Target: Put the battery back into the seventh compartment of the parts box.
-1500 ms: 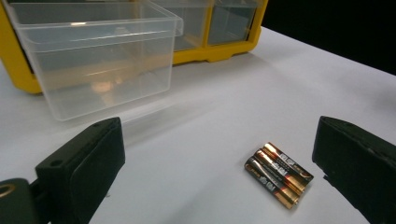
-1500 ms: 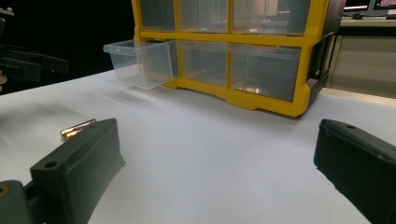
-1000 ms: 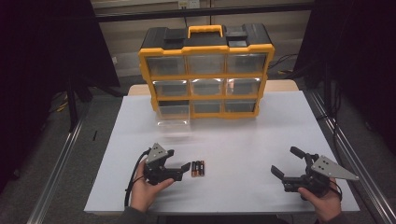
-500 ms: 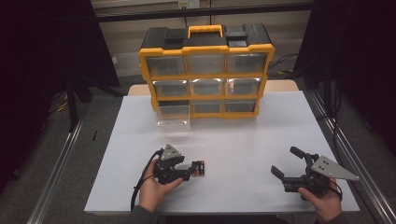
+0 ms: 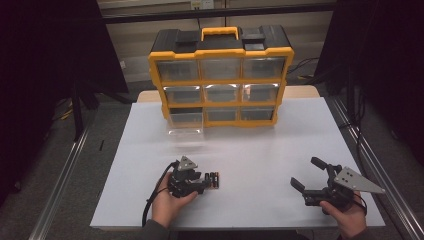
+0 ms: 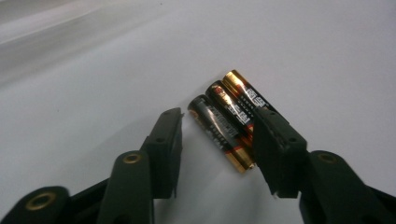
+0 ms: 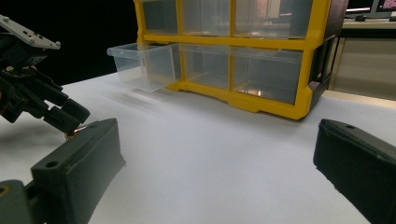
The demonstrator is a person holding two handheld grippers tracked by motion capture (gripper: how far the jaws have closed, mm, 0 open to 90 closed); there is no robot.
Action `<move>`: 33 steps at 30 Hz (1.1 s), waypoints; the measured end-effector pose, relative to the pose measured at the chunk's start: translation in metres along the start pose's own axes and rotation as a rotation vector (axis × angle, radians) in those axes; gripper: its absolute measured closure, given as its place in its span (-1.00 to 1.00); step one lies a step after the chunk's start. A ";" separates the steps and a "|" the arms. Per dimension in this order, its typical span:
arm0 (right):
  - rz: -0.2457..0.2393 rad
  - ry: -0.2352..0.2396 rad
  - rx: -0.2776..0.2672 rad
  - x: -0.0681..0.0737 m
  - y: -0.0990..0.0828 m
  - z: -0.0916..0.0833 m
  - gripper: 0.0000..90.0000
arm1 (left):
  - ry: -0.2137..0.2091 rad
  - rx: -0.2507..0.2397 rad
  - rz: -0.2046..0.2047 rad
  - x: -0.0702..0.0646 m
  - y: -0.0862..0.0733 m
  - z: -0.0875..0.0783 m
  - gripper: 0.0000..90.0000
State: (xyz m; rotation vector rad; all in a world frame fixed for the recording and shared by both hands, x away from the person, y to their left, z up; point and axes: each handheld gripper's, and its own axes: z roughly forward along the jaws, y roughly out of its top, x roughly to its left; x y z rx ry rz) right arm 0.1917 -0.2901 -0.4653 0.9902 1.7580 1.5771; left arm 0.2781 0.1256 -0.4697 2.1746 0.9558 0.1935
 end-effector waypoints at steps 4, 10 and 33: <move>0.000 0.004 0.002 0.000 0.000 0.000 -0.98 | 0.022 0.037 0.004 0.001 -0.001 0.000 0.30; -0.001 0.006 0.003 0.000 0.000 0.000 -0.98 | 0.051 0.073 -0.006 0.002 0.000 0.000 0.58; 0.002 0.010 0.000 0.000 0.000 -0.001 -0.98 | -0.036 0.047 -0.126 0.022 0.024 -0.011 0.72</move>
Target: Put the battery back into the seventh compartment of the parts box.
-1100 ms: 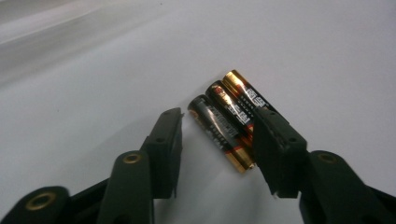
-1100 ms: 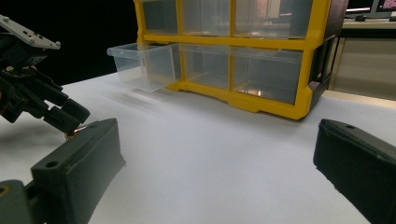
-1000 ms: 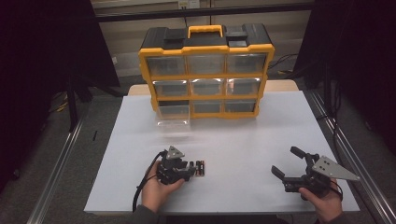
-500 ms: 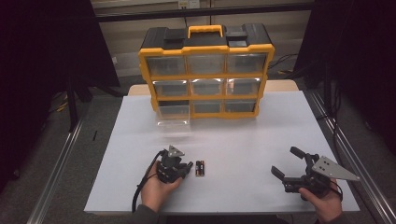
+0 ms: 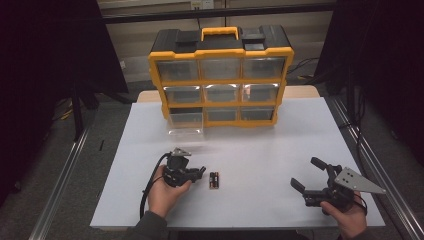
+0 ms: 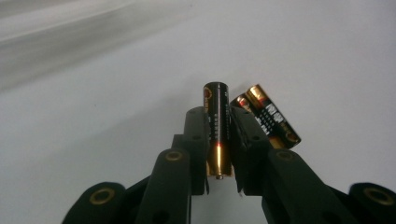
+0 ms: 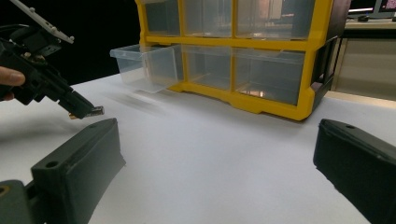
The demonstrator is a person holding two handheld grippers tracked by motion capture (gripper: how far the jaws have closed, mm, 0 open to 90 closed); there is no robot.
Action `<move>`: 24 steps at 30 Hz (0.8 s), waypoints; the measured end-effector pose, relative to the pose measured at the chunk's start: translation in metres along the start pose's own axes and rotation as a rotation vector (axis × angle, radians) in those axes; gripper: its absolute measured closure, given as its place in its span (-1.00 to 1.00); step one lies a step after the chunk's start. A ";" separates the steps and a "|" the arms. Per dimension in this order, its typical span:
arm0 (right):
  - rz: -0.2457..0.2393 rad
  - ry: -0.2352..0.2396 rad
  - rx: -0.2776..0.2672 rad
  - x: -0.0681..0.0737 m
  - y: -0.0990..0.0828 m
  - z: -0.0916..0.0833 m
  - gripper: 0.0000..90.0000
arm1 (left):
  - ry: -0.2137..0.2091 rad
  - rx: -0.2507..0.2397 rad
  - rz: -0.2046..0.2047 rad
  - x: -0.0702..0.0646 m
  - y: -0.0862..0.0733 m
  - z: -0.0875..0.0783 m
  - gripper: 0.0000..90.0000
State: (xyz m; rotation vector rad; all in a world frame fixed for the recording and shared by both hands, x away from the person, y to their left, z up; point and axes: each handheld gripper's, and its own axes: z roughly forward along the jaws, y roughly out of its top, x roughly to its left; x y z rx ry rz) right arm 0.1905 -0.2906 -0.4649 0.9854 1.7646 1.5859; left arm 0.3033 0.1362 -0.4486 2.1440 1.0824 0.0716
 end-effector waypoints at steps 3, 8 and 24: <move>0.002 -0.003 -0.004 0.000 0.000 0.000 -0.98 | -0.018 -0.010 -0.007 0.002 0.006 -0.002 0.72; 0.009 -0.002 -0.002 0.000 0.000 -0.001 -0.98 | -0.024 -0.021 0.001 0.005 0.022 -0.012 0.72; 0.007 0.005 -0.003 0.000 0.000 -0.001 -0.98 | -0.020 -0.025 0.042 0.013 0.065 -0.036 0.72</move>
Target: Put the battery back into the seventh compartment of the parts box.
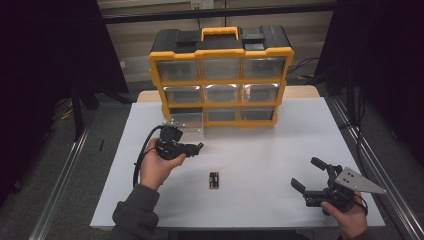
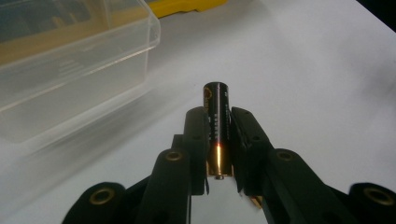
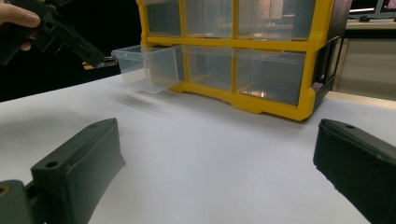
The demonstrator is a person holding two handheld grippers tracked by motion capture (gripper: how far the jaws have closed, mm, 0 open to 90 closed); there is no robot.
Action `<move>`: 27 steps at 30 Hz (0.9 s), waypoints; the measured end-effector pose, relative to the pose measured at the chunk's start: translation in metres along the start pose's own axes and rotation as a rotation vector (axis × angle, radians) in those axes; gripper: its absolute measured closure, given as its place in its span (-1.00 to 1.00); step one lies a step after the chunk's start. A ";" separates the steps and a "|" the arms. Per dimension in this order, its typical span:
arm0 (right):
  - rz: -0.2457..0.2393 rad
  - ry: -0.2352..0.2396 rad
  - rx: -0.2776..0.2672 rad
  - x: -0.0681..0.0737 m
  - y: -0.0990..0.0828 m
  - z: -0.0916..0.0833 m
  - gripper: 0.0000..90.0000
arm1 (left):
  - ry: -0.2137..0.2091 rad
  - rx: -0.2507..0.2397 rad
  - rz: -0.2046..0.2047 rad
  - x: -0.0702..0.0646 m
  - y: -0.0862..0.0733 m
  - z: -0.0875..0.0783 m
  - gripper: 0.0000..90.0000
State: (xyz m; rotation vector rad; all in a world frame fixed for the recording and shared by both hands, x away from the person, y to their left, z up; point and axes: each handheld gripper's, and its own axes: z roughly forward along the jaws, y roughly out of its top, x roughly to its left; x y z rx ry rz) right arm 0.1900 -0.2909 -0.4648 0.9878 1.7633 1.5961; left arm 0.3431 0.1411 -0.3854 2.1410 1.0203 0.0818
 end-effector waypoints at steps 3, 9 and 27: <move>-0.002 0.000 -0.003 0.000 0.000 0.000 -0.98 | -0.006 0.007 0.004 0.001 0.006 -0.001 0.72; -0.001 0.000 -0.001 0.000 0.000 0.000 -0.98 | 0.010 0.007 0.003 0.004 0.016 -0.003 0.72; 0.002 0.007 -0.006 0.000 0.000 0.000 -0.98 | 0.063 -0.016 -0.006 0.021 0.049 -0.010 0.72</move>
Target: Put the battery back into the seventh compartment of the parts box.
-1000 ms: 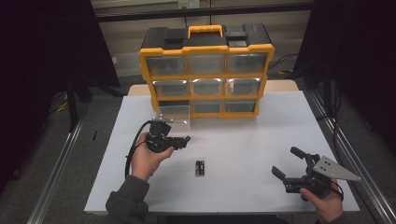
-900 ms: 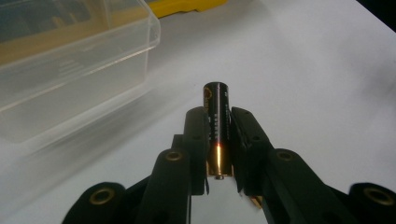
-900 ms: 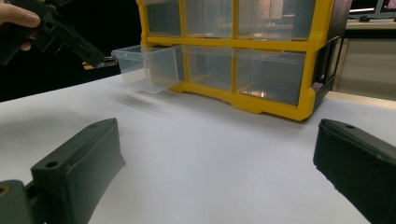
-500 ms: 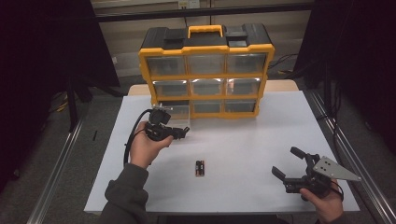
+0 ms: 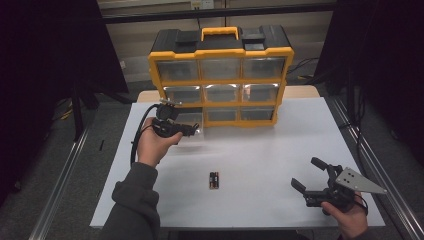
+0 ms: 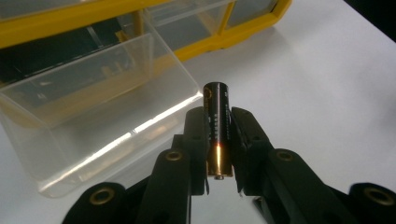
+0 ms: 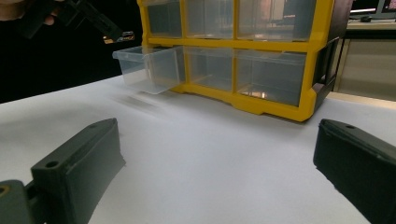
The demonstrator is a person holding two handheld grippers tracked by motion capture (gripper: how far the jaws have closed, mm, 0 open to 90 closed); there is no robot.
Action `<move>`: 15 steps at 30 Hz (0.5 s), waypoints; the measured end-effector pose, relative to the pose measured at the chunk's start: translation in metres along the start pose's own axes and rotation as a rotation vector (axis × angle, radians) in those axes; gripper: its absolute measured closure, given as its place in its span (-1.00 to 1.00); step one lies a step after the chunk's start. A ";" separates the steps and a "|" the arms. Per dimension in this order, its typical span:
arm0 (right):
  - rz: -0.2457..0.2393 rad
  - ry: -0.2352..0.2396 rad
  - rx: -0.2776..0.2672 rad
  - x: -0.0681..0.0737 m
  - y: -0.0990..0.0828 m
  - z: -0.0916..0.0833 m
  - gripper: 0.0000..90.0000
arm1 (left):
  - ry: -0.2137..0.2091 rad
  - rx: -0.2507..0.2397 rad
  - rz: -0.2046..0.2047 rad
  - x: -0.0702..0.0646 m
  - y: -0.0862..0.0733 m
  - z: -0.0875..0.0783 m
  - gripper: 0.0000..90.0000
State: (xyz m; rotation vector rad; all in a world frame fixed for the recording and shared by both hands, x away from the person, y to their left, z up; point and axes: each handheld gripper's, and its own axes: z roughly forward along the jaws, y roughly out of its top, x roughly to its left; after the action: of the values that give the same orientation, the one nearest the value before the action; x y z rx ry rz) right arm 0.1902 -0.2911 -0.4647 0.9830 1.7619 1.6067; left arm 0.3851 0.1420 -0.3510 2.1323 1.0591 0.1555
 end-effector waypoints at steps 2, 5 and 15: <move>-0.003 -0.002 0.002 0.000 0.000 0.000 -0.98 | 0.003 0.005 -0.006 0.003 0.003 0.002 0.72; -0.003 0.002 -0.001 0.000 0.000 0.000 -0.98 | 0.017 0.003 -0.013 0.007 0.005 0.006 0.72; -0.002 0.000 -0.002 0.000 0.000 -0.001 -0.98 | 0.061 0.000 -0.018 0.023 0.013 0.020 0.72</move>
State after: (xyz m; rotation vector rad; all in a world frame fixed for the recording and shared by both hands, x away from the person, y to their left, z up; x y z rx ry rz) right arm 0.1899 -0.2916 -0.4645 0.9804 1.7601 1.6072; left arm 0.4165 0.1427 -0.3620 2.1288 1.1128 0.2129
